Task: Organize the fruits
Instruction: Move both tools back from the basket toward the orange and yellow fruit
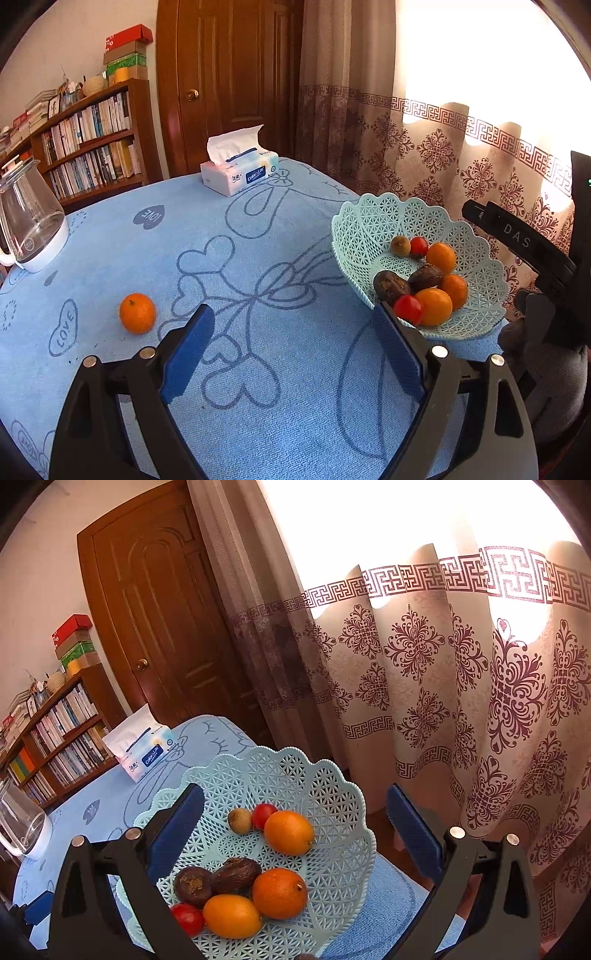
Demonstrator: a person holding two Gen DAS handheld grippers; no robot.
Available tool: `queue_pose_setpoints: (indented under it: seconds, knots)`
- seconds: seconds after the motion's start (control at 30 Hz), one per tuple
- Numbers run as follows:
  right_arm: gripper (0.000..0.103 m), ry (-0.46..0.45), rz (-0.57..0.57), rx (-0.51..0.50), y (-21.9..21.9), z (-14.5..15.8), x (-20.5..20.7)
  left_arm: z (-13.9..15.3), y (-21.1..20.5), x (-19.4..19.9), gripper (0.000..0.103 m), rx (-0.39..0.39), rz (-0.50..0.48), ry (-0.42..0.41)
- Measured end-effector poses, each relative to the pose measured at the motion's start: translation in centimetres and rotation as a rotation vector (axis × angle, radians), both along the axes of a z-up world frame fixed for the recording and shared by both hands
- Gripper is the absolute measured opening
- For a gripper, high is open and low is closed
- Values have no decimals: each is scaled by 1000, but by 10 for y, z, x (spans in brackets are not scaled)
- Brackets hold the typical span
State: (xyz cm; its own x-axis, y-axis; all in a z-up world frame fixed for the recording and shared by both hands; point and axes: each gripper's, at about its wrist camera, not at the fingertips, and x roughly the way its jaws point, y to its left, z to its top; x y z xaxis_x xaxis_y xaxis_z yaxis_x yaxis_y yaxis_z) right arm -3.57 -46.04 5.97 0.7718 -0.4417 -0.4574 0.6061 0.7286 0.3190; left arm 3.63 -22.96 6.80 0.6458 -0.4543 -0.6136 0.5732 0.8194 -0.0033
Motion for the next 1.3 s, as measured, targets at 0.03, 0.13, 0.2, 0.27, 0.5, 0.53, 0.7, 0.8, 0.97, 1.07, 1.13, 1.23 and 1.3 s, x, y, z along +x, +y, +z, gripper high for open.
queue_pose_setpoints:
  seconds: [0.03,0.13,0.2,0.27,0.5,0.53,0.7,0.8,0.97,1.07,1.13,1.23,1.3]
  knots:
    - [100,-1,7,3,0,0,0,-1,3,-1,91,0,3,-2]
    - [100,-6,18,4,1,0,1,-2,13,-4,91,-2,22,-1]
    - [100,-11,24,0,2,0,1,-2,20,-5,91,-4,35,-1]
    - [100,-14,35,-3,3,1,1,-1,27,-6,91,-7,51,-5]
    - [100,-18,53,-22,8,2,3,2,52,-8,91,-12,131,-36]
    - [100,-18,53,-23,8,2,2,2,56,-8,91,-12,141,-37]
    - [100,-17,56,-28,10,2,2,0,72,-9,91,-12,183,-38]
    - [100,-17,57,-34,11,2,2,-1,79,-9,91,-13,199,-35]
    - [100,-18,57,-38,11,2,2,-2,90,-10,91,-16,224,-32]
    - [100,-20,55,-38,11,3,1,-2,95,-11,91,-18,237,-32]
    - [100,-23,53,-40,11,4,1,-2,99,-11,91,-17,245,-32]
    - [100,-31,50,-50,12,7,-1,-3,105,-12,91,-17,257,-32]
    - [100,-41,52,-59,15,11,-2,-3,111,-12,91,-22,268,-30]
